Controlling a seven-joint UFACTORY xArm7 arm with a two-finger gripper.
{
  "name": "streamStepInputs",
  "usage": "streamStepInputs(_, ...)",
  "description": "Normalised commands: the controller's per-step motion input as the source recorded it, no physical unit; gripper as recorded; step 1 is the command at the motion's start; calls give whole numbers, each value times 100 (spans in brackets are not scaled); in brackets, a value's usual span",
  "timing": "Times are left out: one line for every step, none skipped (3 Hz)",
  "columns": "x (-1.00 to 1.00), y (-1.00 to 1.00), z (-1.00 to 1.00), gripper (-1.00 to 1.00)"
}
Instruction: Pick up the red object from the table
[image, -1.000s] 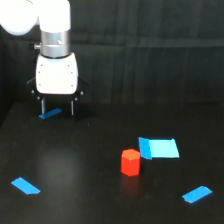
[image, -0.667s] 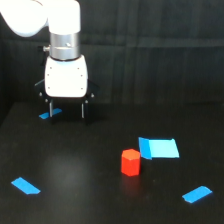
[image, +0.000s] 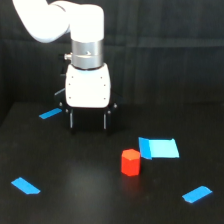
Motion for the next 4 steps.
streamStepInputs(94,-91,-19,99)
streamStepInputs(79,-97,-35,99)
streamStepInputs(42,-90,-38,100)
streamStepInputs(-10,-79,-27,100)
